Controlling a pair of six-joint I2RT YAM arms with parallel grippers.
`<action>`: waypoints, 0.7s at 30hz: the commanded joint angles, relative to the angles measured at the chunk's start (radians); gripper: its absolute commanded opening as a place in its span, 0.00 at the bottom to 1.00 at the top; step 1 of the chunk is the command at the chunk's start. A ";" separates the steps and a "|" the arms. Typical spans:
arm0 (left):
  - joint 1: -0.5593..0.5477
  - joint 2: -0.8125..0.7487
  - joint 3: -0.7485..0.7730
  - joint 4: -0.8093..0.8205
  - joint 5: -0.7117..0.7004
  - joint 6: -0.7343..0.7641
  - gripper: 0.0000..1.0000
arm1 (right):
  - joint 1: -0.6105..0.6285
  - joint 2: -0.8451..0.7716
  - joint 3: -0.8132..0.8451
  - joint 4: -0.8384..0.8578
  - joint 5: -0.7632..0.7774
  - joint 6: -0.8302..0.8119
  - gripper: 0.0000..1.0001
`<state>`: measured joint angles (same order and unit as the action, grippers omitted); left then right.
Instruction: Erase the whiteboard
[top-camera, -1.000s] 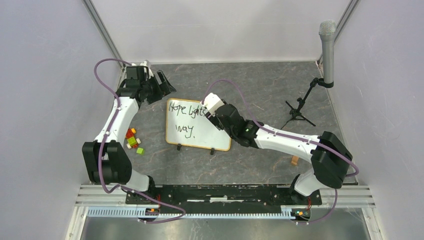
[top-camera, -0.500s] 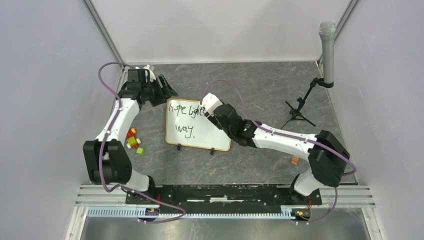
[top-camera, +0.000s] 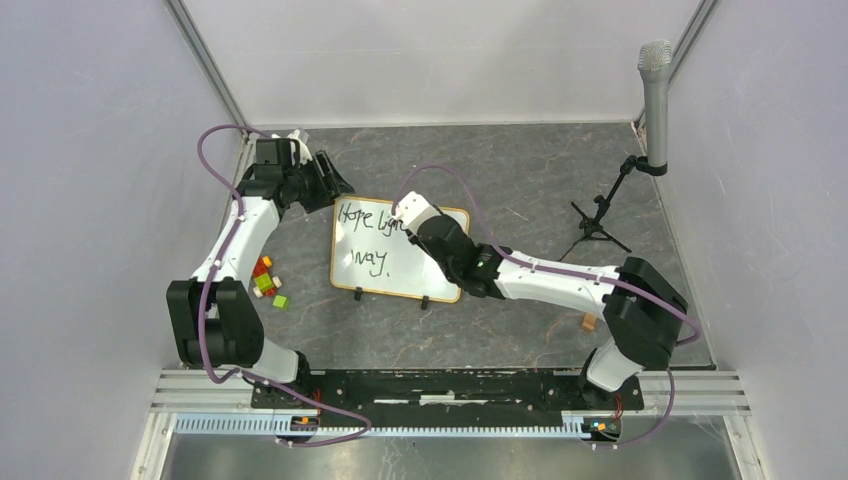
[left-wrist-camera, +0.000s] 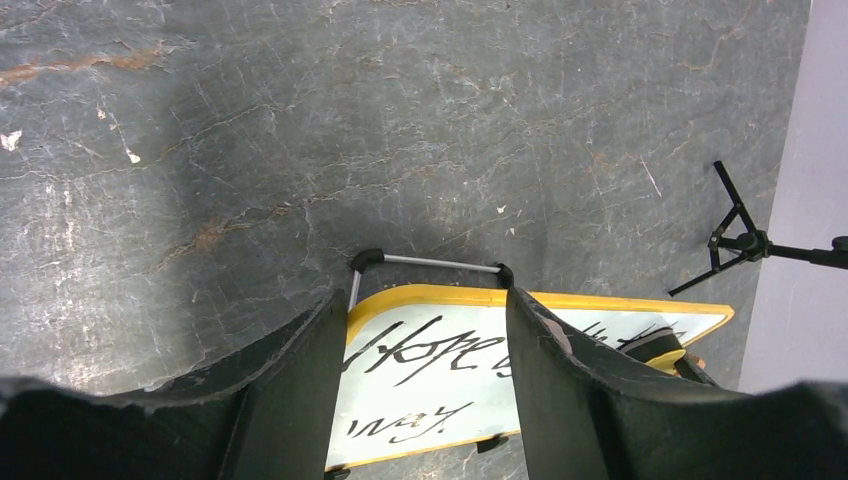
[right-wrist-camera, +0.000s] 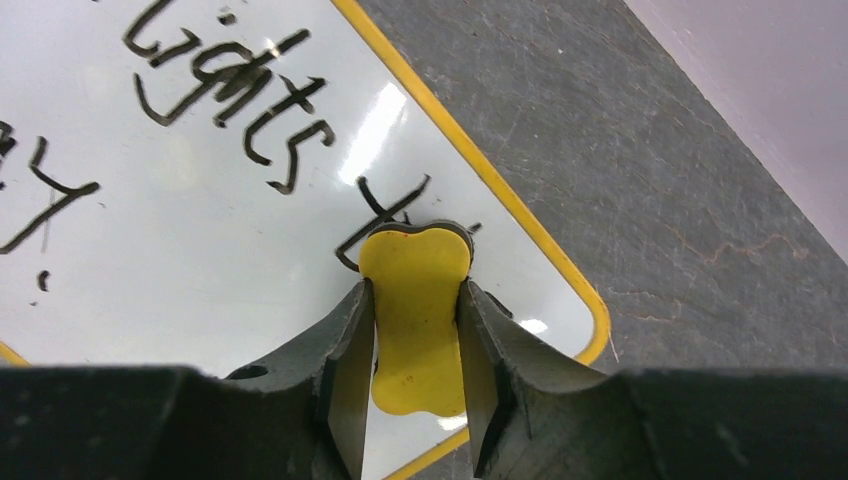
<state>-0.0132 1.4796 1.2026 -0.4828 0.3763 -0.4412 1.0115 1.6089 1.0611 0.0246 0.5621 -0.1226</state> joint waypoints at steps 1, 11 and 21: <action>-0.011 0.005 -0.002 0.029 0.039 -0.010 0.64 | 0.039 0.054 0.071 0.050 0.006 0.017 0.37; -0.014 0.001 -0.007 0.033 0.027 -0.007 0.63 | 0.078 0.195 0.260 0.063 0.034 0.066 0.36; -0.013 -0.007 -0.008 0.032 0.022 -0.007 0.64 | 0.041 0.052 0.051 0.109 0.176 0.073 0.36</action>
<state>-0.0154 1.4796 1.1973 -0.4732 0.3748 -0.4412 1.0809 1.7546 1.1908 0.0845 0.6533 -0.0715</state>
